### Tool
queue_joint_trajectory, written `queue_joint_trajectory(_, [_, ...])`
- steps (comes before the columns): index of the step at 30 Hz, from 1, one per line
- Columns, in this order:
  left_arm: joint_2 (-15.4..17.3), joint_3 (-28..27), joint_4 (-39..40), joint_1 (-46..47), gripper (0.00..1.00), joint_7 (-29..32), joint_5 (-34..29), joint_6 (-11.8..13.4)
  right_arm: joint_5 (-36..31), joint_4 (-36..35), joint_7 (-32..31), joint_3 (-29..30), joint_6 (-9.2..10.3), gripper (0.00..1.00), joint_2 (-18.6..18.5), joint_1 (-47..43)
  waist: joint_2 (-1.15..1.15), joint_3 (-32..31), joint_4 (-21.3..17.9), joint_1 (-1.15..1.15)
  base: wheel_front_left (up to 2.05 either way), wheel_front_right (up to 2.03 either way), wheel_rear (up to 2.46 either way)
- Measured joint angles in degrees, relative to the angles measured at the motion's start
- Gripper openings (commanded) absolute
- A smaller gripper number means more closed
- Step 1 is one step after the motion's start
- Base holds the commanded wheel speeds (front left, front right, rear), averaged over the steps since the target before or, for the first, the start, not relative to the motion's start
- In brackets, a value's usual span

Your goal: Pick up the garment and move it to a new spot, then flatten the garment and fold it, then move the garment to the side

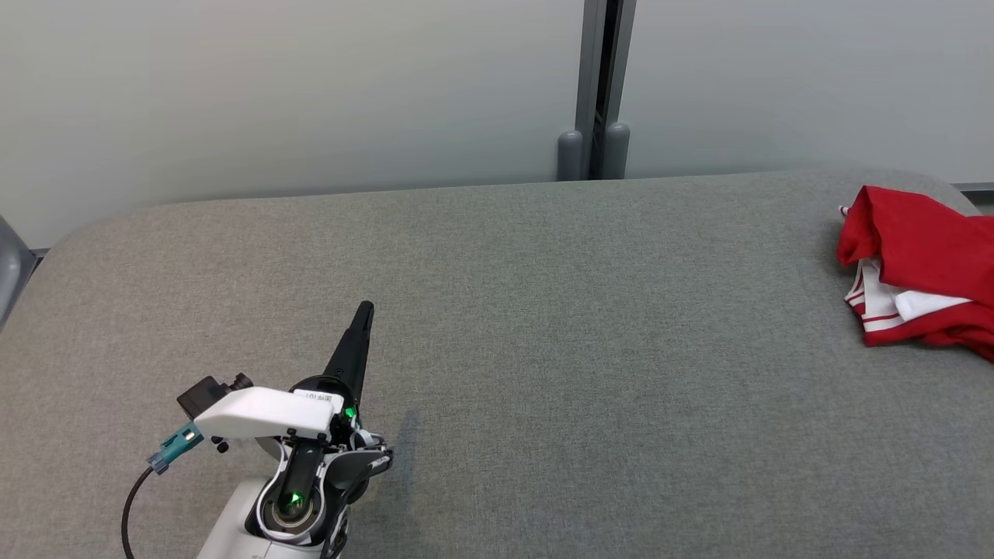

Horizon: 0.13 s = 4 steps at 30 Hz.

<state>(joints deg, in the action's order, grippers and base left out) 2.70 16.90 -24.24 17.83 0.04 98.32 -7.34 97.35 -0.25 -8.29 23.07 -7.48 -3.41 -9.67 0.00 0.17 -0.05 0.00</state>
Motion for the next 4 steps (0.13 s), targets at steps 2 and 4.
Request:
queue_joint_trajectory(2, [0.0, 0.0, 0.0, 0.0, 0.0, 0.0, 0.0, 0.0, 0.0, 0.0, 0.0, -0.01, 0.0, 0.0, -0.01, 0.0, 0.0, 0.0, 0.0, 0.0, 0.0, 0.0, 0.0])
queue_joint_trajectory(4, [0.0, 0.0, 0.0, 0.0, 0.0, 0.0, 0.0, 0.0, 0.0, 0.0, 0.01, -0.02, 0.0, 0.0, -0.02, 0.0, 0.0, 0.0, 0.0, 0.0, 0.0, 0.0, 0.0])
